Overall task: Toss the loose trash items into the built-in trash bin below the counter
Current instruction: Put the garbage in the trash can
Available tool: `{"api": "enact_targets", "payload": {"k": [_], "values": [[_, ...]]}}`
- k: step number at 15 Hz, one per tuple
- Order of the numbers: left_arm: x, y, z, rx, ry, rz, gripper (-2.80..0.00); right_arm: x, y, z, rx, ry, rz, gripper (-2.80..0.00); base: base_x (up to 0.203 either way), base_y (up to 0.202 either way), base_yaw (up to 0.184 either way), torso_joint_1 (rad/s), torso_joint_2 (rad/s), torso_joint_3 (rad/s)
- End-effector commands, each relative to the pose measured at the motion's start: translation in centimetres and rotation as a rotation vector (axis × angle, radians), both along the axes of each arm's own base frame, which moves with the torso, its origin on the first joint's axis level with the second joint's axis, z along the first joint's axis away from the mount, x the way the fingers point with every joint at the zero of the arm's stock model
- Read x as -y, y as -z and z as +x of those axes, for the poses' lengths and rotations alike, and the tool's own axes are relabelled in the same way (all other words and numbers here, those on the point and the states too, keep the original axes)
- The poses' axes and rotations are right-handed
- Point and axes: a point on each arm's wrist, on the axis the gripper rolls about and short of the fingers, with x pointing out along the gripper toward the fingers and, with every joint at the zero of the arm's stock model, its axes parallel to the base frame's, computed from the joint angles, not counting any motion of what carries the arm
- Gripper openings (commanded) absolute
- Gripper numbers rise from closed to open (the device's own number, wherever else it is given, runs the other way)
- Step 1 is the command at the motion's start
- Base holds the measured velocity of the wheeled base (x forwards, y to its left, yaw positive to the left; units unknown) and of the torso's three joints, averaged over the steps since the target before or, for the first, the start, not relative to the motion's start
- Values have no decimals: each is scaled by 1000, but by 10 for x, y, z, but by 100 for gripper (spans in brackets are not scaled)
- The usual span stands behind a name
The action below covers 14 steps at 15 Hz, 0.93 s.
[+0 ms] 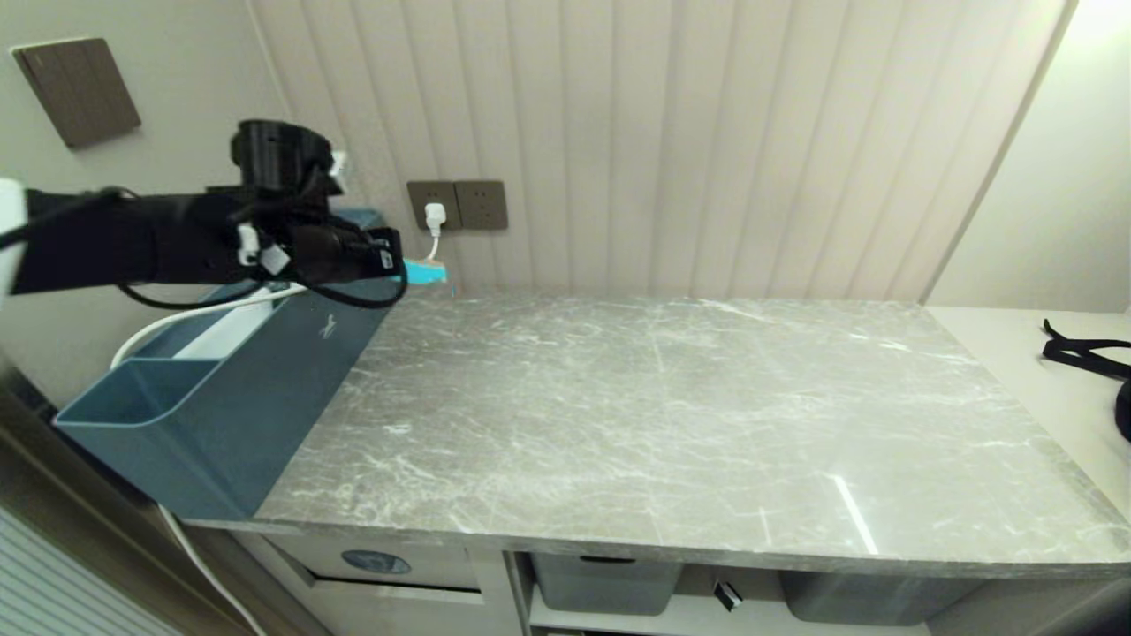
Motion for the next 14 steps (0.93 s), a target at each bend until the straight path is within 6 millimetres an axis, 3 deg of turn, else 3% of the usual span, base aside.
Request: {"api": "enact_targets", "payload": {"k": [1,5,8,10,11,14], "values": [[-11,-61,-60,142,8,-24,-280,0,0,0,-1,-1,-1,-280,0,0,0,0,0,0],[-33,-115,-177,312,21,-42,-280,0,0,0,-1,-1,-1,-280,0,0,0,0,0,0],[-53,-122,-262,418,-25,-33,-280,0,0,0,-1,-1,-1,-280,0,0,0,0,0,0],[-65,-105,-309,442,-101,-17,-280,0,0,0,-1,-1,-1,-280,0,0,0,0,0,0],[-69,-85,-322,413,-147,-2,-280,0,0,0,-1,-1,-1,-280,0,0,0,0,0,0],[-77,-19,-332,280,-273,41,-280,0,0,0,-1,-1,-1,-280,0,0,0,0,0,0]]}}
